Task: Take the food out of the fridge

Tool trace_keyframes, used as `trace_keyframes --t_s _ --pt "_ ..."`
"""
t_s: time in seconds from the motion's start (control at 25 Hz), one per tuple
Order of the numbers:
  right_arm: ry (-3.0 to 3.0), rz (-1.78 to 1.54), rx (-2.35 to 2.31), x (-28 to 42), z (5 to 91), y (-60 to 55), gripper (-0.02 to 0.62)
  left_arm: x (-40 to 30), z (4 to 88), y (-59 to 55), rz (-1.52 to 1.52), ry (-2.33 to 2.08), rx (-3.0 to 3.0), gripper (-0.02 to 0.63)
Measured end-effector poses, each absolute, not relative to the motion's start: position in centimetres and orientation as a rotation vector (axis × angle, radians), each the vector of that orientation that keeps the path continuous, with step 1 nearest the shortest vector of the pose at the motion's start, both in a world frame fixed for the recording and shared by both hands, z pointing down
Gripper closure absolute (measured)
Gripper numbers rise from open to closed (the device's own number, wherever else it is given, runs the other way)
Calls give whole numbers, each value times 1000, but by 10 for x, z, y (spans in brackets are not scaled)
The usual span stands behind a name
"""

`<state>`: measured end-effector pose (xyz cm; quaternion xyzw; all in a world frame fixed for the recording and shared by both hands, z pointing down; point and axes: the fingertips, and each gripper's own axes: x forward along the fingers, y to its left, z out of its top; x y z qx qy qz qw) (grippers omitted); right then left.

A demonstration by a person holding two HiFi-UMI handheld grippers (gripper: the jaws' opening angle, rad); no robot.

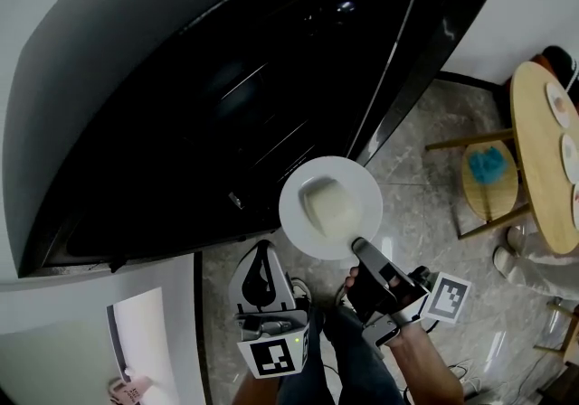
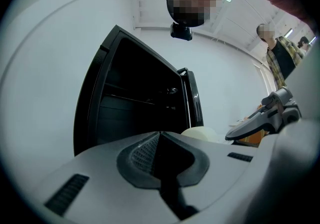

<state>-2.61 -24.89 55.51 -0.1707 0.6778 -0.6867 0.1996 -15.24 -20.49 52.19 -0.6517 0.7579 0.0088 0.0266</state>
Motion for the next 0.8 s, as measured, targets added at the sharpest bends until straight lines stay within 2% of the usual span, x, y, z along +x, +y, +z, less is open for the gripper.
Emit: trace_keyframes --t_s 0.8 --pt "1898 -1864 -462 -14 458 -250 560 -139 445 -199 27 2348 -2046 592"
